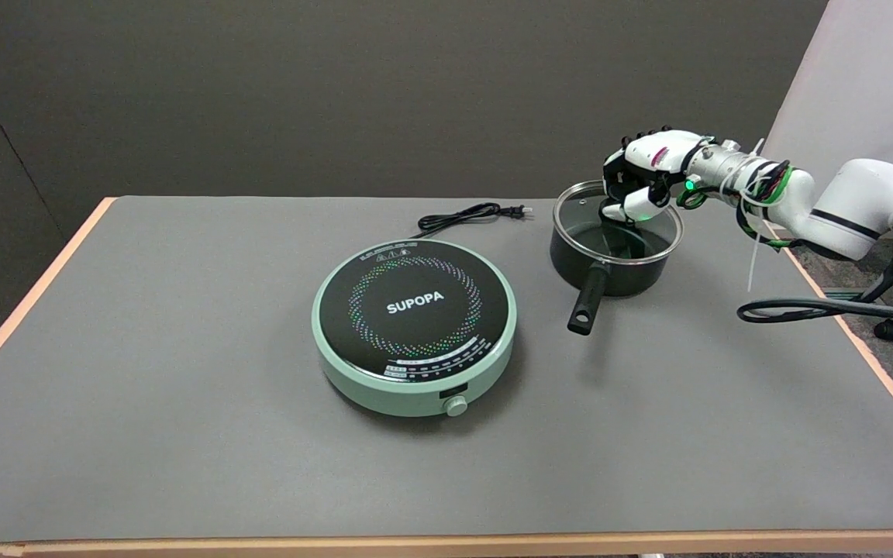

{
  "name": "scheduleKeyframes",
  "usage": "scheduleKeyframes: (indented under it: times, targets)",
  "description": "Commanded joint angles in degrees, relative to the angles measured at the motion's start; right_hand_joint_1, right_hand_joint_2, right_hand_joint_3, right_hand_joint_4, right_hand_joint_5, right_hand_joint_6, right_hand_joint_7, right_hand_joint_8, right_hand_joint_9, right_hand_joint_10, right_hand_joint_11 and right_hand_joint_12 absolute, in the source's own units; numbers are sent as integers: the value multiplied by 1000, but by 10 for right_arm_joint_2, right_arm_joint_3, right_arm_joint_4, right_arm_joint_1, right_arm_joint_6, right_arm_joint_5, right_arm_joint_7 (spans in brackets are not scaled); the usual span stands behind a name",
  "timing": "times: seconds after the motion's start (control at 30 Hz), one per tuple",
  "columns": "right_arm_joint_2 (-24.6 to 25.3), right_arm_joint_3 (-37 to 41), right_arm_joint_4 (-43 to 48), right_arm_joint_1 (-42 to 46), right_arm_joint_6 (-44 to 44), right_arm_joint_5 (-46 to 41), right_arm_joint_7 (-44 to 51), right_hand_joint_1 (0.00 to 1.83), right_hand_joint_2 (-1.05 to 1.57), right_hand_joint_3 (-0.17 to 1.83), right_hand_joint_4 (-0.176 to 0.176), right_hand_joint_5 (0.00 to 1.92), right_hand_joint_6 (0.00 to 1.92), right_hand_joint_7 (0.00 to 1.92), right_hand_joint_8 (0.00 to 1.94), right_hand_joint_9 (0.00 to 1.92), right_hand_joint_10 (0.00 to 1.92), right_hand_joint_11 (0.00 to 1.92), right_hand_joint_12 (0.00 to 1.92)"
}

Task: Pick up the pot lid.

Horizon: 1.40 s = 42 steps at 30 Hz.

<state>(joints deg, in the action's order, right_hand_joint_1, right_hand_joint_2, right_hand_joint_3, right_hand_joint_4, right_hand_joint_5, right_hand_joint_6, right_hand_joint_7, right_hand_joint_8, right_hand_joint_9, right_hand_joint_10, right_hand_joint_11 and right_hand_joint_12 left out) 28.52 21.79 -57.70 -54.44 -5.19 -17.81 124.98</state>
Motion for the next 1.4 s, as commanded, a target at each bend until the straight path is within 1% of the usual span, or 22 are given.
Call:
scheduleKeyframes:
  times: [0.03,0.13,0.27,0.5,0.57,0.77,0.87,1.0,1.13,1.4]
  targets:
    - [-1,0,2,2,-11,0,0,1194,1058,274,-39,742,1300,949,1201,846,1225,545,1024]
    - [-1,0,2,2,-11,0,0,1201,1050,272,-49,752,1283,969,1170,858,1227,539,1074]
    - [-2,2,2,2,-11,0,0,1210,1057,251,-77,744,1278,986,1149,876,1222,551,1131]
    - [-6,11,0,-5,-13,0,-1,1217,1055,247,-94,735,1301,1007,1105,908,1177,604,1210]
    - [-7,12,0,-9,-15,0,-3,1219,1055,247,-103,729,1310,1013,1093,914,1165,621,1214]
    - [-15,8,-4,-25,-15,7,-5,1222,1051,253,-108,724,1325,1021,1075,925,1148,648,1210]
    - [-18,7,-8,-33,-12,15,-12,1220,1046,261,-101,726,1331,1022,1066,928,1141,664,1203]
    - [-23,7,-10,-37,-10,15,-18,1223,1039,272,-105,728,1331,1028,1059,931,1140,674,1202]
    - [-27,7,-10,-37,-10,15,-19,1220,1036,278,-97,729,1340,1026,1053,931,1138,688,1188]
    - [-35,1,-10,-46,-8,27,-31,1219,1034,285,-94,728,1350,1026,1047,943,1113,712,1153]
